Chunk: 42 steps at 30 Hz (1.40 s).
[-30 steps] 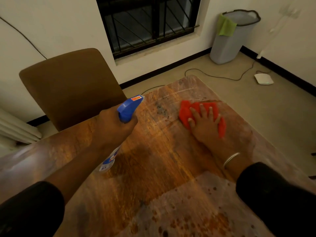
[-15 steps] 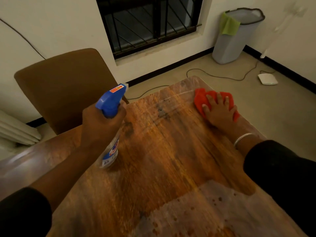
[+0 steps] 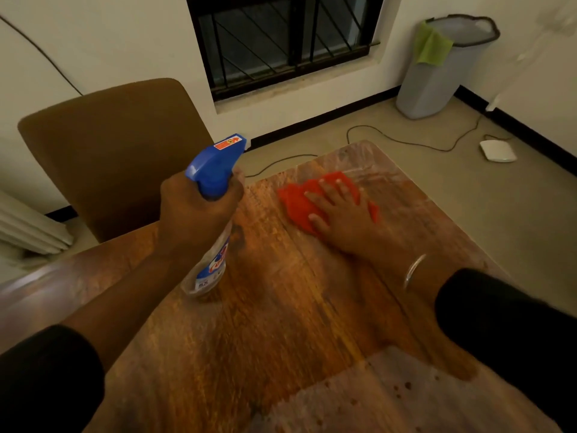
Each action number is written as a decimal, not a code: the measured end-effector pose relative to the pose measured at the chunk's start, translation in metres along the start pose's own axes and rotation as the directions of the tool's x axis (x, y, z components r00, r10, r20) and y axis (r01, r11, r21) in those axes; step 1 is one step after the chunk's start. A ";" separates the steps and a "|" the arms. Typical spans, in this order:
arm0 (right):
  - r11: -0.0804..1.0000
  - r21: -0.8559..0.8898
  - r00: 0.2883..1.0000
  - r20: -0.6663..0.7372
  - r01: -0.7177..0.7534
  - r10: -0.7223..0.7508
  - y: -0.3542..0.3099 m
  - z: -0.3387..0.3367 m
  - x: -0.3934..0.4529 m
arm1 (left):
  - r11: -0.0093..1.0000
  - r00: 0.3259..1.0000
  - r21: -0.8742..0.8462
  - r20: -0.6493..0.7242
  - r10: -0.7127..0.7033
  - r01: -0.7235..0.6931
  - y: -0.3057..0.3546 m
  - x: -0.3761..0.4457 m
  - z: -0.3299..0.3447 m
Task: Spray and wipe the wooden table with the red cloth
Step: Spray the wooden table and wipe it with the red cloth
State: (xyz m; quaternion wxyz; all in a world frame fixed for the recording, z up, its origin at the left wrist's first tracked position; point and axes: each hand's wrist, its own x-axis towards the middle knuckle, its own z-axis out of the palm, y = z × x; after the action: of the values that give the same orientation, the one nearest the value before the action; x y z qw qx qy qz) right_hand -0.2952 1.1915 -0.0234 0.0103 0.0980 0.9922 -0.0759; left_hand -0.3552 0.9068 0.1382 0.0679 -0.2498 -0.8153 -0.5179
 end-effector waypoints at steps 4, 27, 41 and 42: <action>0.892 0.094 0.896 0.008 -0.442 0.443 0.089 -0.023 0.037 | 0.999 1.000 -0.048 0.019 0.016 -0.015 -0.006 0.001 -0.004; 0.883 0.080 0.886 0.088 -0.462 0.455 0.115 -0.035 0.107 | 0.982 0.987 -0.152 0.133 -0.096 0.116 -0.017 0.005 -0.009; 0.967 0.031 0.967 -0.032 0.255 -0.254 -0.049 0.014 0.094 | 0.981 1.000 -0.191 0.002 -0.014 0.014 -0.003 0.022 0.034; 0.991 0.036 0.991 -0.033 0.129 -0.128 -0.019 0.004 0.107 | 0.975 1.000 -0.221 -0.008 -0.020 0.018 -0.006 0.021 0.029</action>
State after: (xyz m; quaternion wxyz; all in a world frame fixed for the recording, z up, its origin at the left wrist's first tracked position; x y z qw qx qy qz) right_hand -0.4039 1.1933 -0.0280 -0.0115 0.0351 0.9949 -0.0937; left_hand -0.3715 0.9372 0.1280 0.0389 -0.2454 -0.7546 -0.6074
